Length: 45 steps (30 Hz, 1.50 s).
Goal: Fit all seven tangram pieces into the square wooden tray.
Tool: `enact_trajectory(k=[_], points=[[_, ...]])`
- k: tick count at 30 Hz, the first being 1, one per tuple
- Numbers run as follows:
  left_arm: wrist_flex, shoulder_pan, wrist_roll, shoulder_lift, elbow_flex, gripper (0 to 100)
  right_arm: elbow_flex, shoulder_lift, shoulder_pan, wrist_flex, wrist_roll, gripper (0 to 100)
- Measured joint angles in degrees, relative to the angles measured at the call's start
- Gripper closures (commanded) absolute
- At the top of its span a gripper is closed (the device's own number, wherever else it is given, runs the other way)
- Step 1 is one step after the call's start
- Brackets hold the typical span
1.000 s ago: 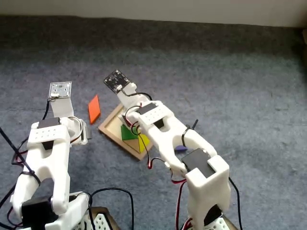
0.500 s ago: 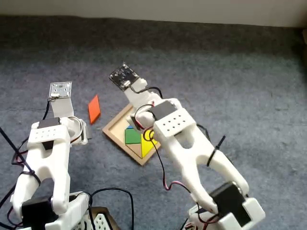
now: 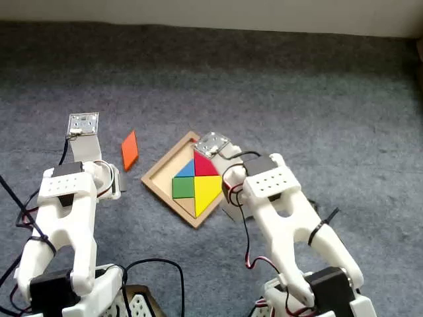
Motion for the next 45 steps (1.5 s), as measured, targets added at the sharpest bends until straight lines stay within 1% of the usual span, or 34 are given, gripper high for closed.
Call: enact_trajectory(k=[3,8,11,15,31,38,45], points=[[0.0,0.0,0.0,0.0,0.0,77,0.0,2.8,0.3,0.0,2.2,67.0],[0.0,0.0,0.0,0.0,0.0,77,0.0,7.6,0.2,0.0,2.7,67.0],[0.0,0.0,0.0,0.0,0.0,77,0.0,11.0,-1.3,-0.1,2.7,67.0],[0.0,0.0,0.0,0.0,0.0,77,0.0,14.3,-1.6,-2.5,2.7,67.0],[0.0,0.0,0.0,0.0,0.0,77,-0.2,14.6,-1.6,-3.0,2.7,67.0],[0.0,0.0,0.0,0.0,0.0,77,-4.1,14.7,-1.6,-3.3,2.7,67.0],[0.0,0.0,0.0,0.0,0.0,77,-4.5,15.2,-1.6,-3.9,2.7,67.0]])
